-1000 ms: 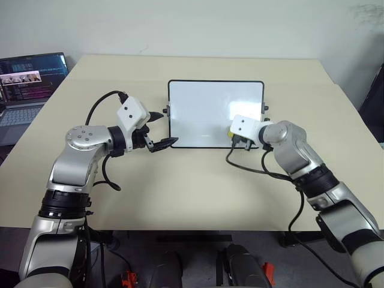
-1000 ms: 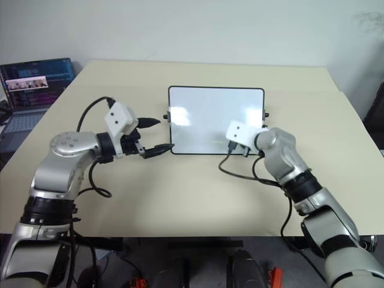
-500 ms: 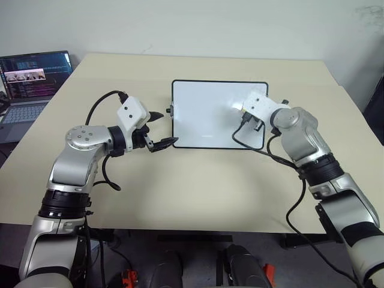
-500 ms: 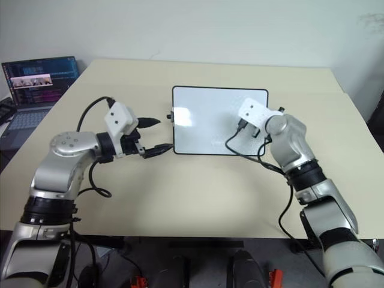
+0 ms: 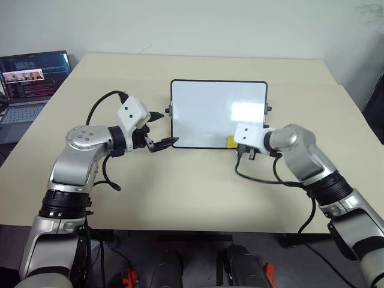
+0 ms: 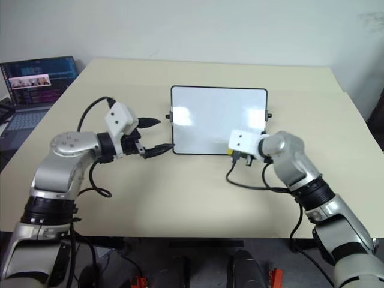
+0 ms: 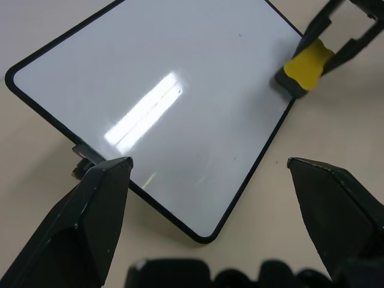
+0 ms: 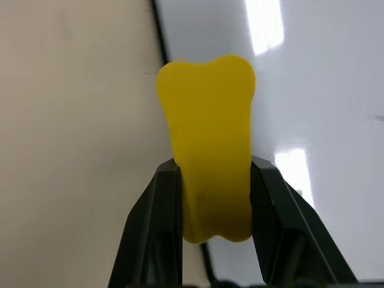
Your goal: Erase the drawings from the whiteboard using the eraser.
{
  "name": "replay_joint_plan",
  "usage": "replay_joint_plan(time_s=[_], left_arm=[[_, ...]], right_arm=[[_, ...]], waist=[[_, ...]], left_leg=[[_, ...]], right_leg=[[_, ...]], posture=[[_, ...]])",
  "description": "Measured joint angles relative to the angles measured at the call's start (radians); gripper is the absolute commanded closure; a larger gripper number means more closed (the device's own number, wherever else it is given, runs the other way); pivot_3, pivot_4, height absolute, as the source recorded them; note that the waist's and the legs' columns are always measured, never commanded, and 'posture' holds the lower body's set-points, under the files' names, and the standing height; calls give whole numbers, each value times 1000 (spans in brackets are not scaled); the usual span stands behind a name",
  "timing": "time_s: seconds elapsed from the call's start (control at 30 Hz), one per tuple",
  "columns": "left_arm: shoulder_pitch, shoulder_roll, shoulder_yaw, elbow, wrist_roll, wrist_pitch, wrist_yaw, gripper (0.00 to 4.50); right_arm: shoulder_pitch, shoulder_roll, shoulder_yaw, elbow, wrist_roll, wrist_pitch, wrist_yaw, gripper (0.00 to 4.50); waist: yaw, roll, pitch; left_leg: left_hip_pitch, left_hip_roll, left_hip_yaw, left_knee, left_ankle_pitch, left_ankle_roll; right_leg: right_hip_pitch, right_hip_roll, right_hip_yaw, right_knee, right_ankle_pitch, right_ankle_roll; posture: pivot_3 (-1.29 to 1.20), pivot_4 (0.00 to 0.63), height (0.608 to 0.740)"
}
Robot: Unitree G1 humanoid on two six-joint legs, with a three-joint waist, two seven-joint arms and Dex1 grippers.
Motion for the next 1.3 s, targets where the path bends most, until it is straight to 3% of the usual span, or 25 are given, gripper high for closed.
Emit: replay_joint_plan(time_s=[0.23,0.5,0.73,1.03,1.17,1.3], left_arm=[[-14,-23,-3,-118,-139,93,-109,0],[-109,-209,-171,-57,-107,71,-128,0],[-156,-406,-318,53,38,-112,-75,0],[-119,-431,-335,52,56,-122,-75,0],[-100,-428,-335,22,56,-103,-61,0],[-99,-423,-334,15,56,-93,-59,0]], right_arm=[[-1,8,-352,-225,315,190,42,3392],[77,-205,-646,-78,352,505,-173,3392],[250,-245,-671,-33,371,676,-261,3392],[295,-214,-689,-23,445,680,-319,3392],[278,-189,-678,108,446,602,-352,3392],[255,-189,-655,166,447,571,-363,2154]], waist=[[3,0,1],[37,0,1],[19,1,1],[6,2,1],[5,2,1],[3,2,1]], left_leg=[[-1,0,-1,-1,0,0],[-1,-2,1,1,0,0],[0,-2,5,0,0,0],[1,-2,6,3,0,0],[1,-2,6,2,0,0],[1,-2,6,2,0,0]], right_leg=[[1,0,-1,-1,1,-2],[1,-2,0,-1,0,-2],[0,-2,4,-1,0,-1],[1,-1,6,-1,-2,3],[1,-2,5,-1,-1,2],[1,-2,6,-1,-1,1]], posture=[[0,150,740],[0,150,740],[0,150,740],[0,150,740],[0,150,740],[0,150,740]])
